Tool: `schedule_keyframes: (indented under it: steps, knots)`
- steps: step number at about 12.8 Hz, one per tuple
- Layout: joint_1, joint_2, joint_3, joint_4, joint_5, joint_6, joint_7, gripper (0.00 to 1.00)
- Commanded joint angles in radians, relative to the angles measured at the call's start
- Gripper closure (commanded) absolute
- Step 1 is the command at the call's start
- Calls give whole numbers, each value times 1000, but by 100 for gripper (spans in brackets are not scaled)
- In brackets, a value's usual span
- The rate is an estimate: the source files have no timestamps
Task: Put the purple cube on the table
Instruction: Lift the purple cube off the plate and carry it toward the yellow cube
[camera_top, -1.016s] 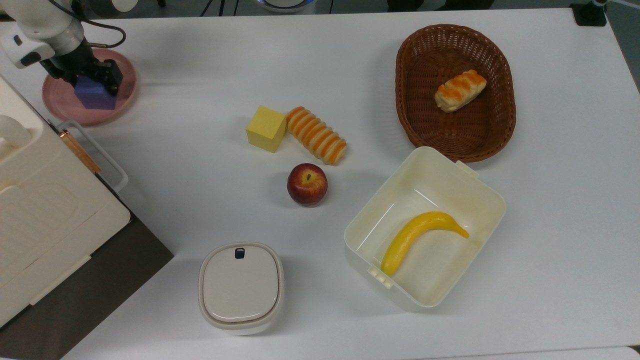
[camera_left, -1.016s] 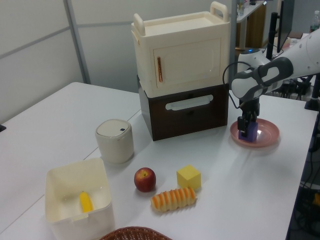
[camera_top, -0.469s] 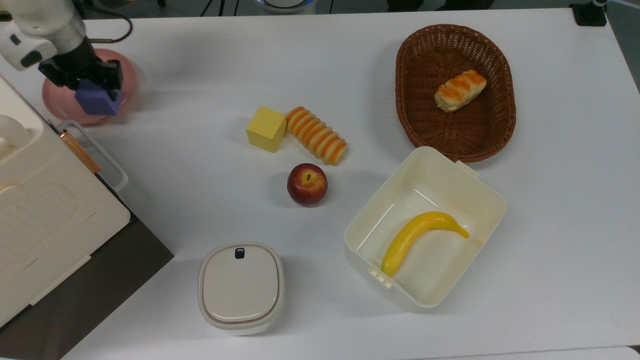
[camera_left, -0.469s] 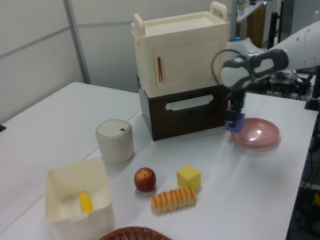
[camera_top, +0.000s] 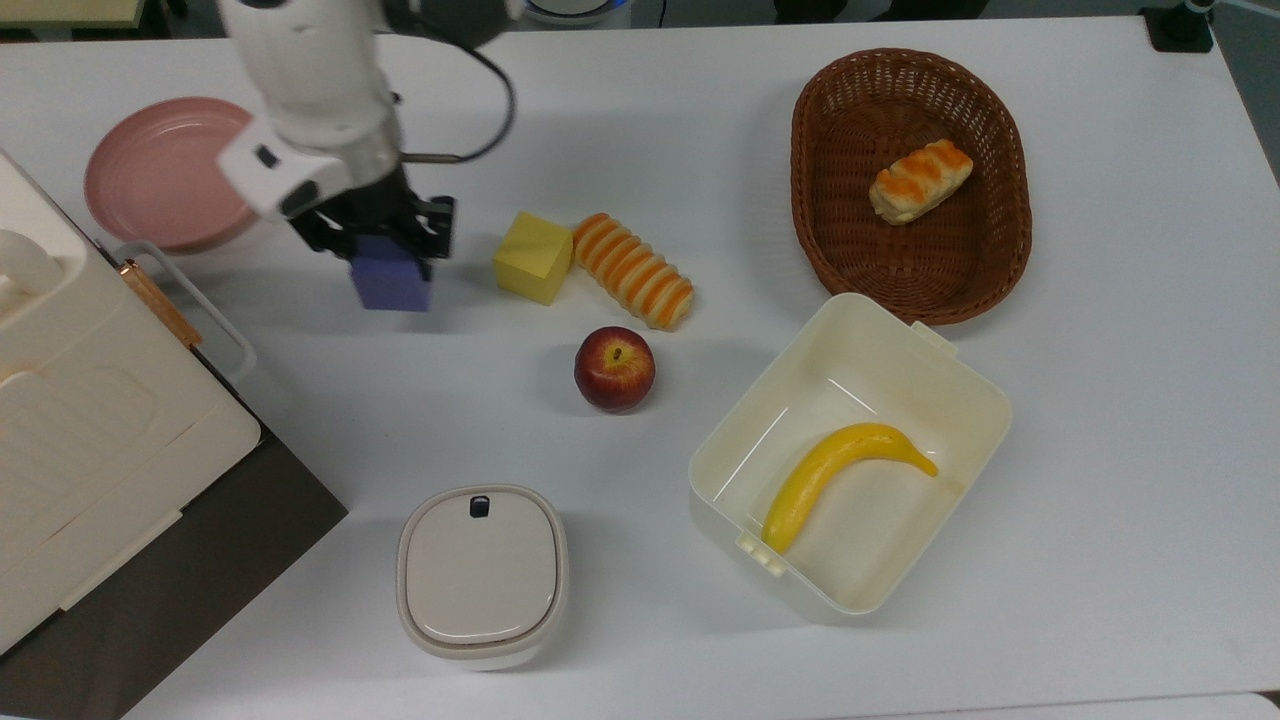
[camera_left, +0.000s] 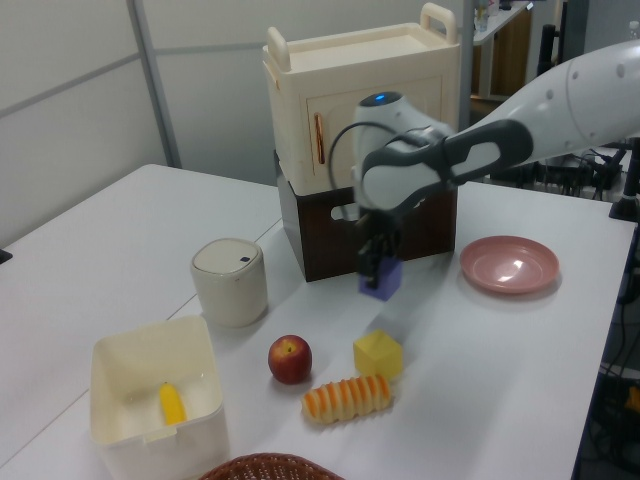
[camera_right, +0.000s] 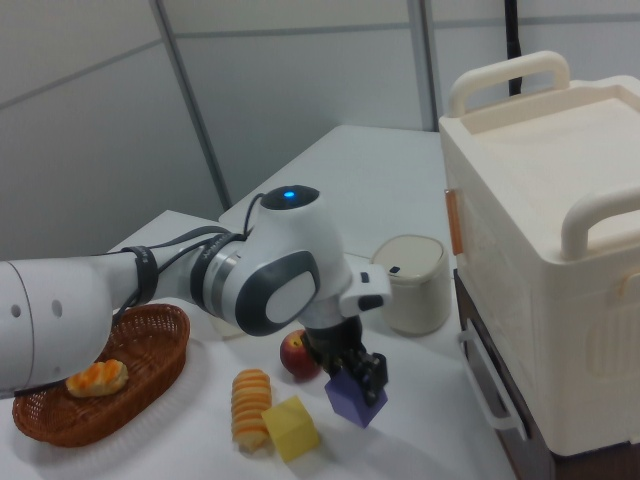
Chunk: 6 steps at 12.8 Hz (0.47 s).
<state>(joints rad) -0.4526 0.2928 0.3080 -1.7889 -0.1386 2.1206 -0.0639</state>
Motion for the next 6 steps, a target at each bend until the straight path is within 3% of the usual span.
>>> schedule_keyframes:
  steps: [1,3,6]
  knots:
    - [49,9,-12,-7,-16,36,72,0]
    - [80,-3,-12,46,-13,-2,94,0]
    - [184,-52,-18,152,-16,-180,211,0]
